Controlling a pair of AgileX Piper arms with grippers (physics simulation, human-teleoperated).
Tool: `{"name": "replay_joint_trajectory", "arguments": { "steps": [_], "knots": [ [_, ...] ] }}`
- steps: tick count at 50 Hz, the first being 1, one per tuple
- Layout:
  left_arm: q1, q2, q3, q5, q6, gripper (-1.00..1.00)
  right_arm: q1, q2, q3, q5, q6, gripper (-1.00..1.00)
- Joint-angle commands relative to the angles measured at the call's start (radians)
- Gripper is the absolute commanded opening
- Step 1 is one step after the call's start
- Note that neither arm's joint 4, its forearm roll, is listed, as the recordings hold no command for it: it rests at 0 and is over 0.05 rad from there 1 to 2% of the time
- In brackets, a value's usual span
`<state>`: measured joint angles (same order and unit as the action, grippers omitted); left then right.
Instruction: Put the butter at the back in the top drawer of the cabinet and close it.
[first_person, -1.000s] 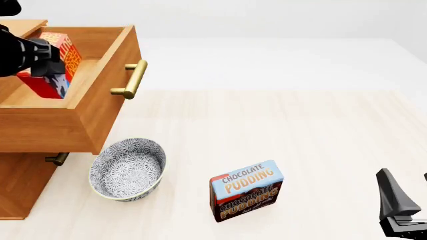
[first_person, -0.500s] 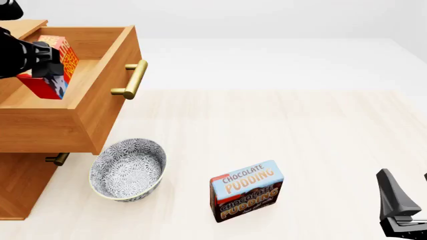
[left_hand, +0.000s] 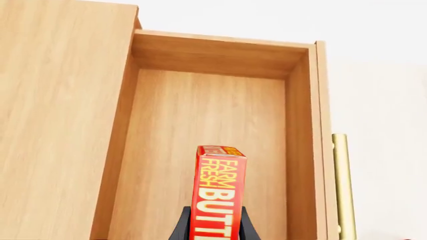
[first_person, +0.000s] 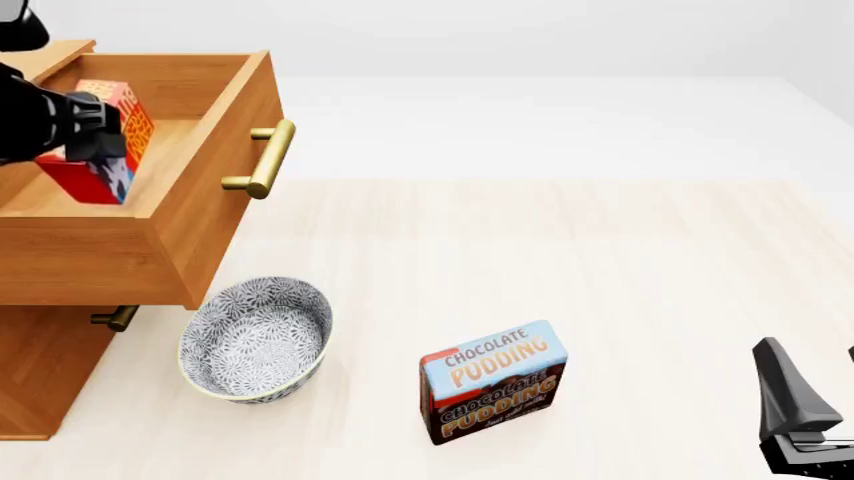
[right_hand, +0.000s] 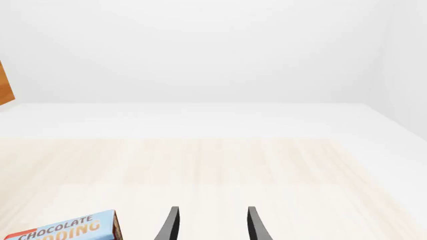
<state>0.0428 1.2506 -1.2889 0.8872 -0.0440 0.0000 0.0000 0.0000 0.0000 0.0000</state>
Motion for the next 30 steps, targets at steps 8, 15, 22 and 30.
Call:
{"name": "replay_joint_trajectory", "arguments": {
  "steps": [8, 15, 22, 30],
  "knots": [
    [0.008, -0.008, 0.010, -0.017, 0.022, -1.00, 0.000, 0.000, 0.000, 0.000, 0.000, 1.00],
    [0.009, -0.002, 0.018, -0.026, 0.022, -1.00, 0.000, 0.000, 0.000, 0.000, 0.000, 1.00],
    [0.008, 0.008, 0.022, -0.036, 0.022, -1.00, 0.000, 0.000, 0.000, 0.000, 0.000, 1.00],
    [0.006, 0.013, 0.027, -0.045, 0.021, -1.00, 0.000, 0.000, 0.000, 0.000, 0.000, 1.00]
  ]
}}
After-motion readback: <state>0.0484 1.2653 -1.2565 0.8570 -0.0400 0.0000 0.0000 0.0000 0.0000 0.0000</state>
